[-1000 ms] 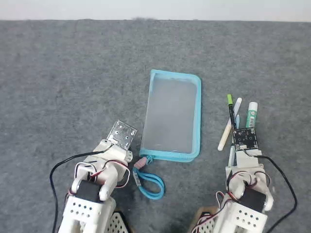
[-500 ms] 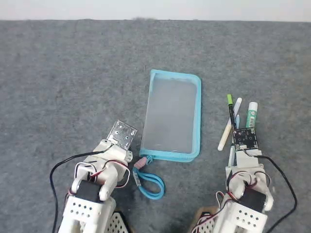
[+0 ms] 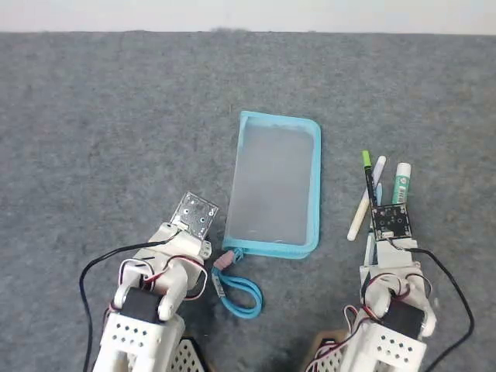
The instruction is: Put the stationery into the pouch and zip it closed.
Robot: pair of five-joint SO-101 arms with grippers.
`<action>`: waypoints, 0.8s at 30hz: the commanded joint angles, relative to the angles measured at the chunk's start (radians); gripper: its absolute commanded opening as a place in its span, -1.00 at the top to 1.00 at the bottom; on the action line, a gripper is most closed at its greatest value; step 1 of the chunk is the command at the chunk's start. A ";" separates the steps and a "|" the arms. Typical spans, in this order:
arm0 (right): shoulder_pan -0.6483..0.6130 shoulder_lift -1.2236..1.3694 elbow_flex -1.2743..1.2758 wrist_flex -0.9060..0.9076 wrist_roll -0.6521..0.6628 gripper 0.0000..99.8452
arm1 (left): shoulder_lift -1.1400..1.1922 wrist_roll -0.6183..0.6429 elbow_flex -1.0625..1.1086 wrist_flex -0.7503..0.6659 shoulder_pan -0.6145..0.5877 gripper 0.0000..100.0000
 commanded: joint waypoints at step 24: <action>-0.004 -0.015 0.018 0.005 -0.011 0.99 | -0.003 -0.006 -0.008 0.005 0.005 0.97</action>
